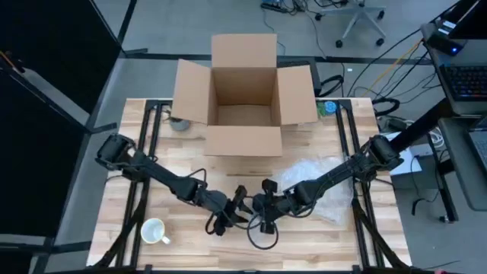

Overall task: Wrap mug
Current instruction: Wrap the red mug with bubble wrap

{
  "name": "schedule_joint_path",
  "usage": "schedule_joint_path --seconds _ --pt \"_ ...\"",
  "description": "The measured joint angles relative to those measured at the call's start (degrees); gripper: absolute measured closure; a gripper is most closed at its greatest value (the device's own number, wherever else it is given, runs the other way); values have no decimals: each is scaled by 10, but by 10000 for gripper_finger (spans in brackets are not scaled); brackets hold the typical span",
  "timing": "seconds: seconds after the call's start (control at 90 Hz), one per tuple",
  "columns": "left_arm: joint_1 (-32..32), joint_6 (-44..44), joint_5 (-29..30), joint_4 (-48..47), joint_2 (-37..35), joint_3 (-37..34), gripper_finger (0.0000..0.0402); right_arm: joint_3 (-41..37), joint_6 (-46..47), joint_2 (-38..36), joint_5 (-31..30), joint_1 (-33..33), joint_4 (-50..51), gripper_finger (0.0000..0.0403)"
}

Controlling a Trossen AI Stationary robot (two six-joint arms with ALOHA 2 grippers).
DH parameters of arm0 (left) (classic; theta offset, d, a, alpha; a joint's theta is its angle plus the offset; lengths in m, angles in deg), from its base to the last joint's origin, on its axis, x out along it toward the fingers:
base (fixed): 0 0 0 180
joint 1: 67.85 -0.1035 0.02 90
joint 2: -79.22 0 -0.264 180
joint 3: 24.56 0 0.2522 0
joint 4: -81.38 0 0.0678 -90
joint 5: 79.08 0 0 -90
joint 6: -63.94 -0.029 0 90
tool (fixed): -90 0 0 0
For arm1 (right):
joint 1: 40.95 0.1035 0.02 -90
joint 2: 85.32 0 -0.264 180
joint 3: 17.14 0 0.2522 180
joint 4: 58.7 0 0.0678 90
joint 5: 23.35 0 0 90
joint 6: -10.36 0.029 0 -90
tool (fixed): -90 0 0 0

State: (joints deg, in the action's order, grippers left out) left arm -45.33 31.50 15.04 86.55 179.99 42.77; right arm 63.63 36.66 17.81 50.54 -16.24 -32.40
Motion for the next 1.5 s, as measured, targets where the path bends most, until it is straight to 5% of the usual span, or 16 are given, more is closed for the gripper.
schedule_joint_path --seconds 0.5,1.011,1.178,1.5 --pt "0 51 -1 -15 4 0 259 0 14 -8 -2 0 -11 403" --pt "1 67 9 -4 4 0 259 0 43 -103 30 -2 65 397" --pt "1 67 9 -3 4 0 259 0 46 -136 28 -3 106 351" --pt "1 67 13 0 4 0 259 1 99 -176 25 -15 197 201"
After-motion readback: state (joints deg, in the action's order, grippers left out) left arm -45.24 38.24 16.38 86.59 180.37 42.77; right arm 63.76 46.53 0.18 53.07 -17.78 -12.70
